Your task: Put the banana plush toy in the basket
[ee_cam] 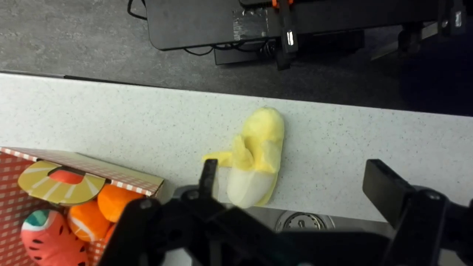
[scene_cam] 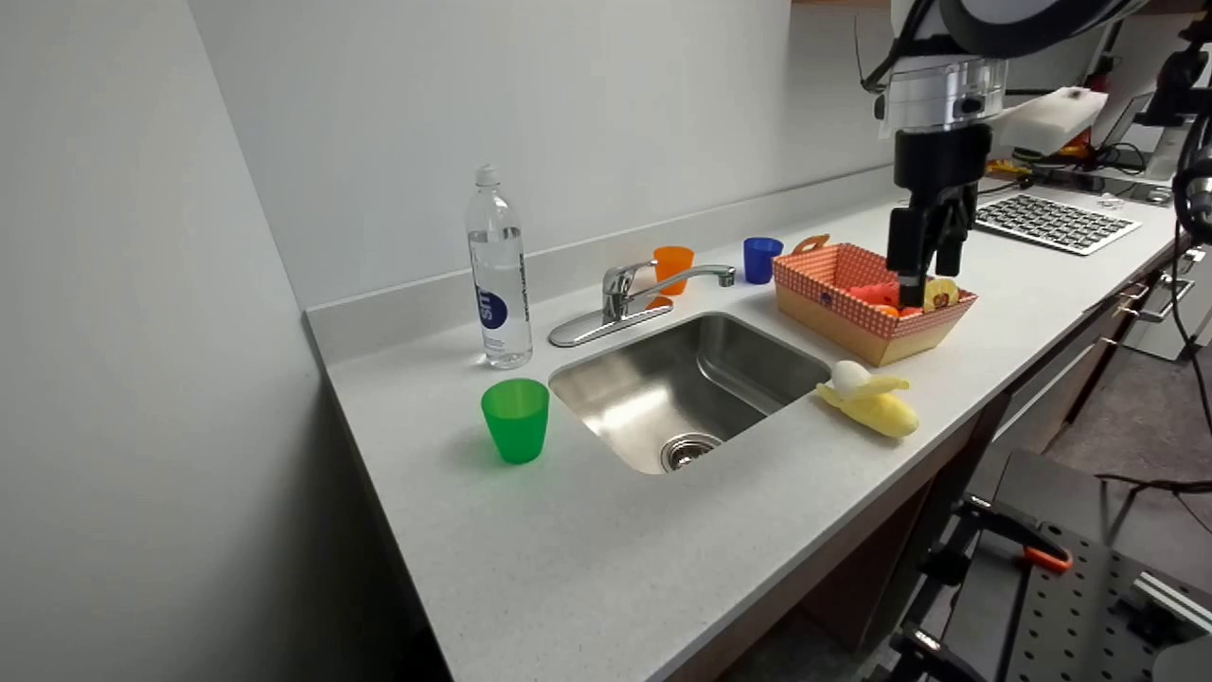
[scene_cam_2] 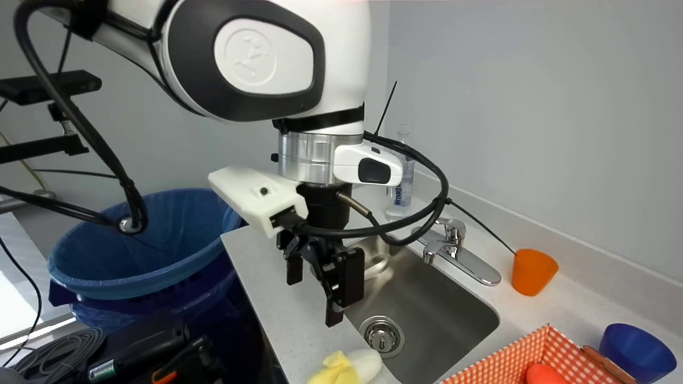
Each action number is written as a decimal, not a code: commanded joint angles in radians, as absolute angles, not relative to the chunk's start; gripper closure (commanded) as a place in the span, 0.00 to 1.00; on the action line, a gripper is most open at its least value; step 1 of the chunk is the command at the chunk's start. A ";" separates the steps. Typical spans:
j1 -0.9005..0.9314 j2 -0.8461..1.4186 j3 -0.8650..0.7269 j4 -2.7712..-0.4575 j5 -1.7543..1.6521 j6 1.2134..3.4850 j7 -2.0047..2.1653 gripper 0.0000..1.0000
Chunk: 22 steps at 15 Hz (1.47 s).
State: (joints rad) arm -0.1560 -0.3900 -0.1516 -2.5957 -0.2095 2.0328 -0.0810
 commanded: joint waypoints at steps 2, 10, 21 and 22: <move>-0.184 -0.315 -0.146 -2.621 -0.263 2.210 -0.028 0.00; -0.208 -0.155 -0.141 -2.681 -0.329 2.431 0.096 0.00; -0.196 0.017 -0.162 -2.725 -0.568 2.623 0.294 0.00; -0.193 0.024 -0.166 -2.727 -0.591 2.631 0.312 0.10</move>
State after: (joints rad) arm -0.1962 0.0011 -0.1517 -2.7102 -0.5119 2.5770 0.2437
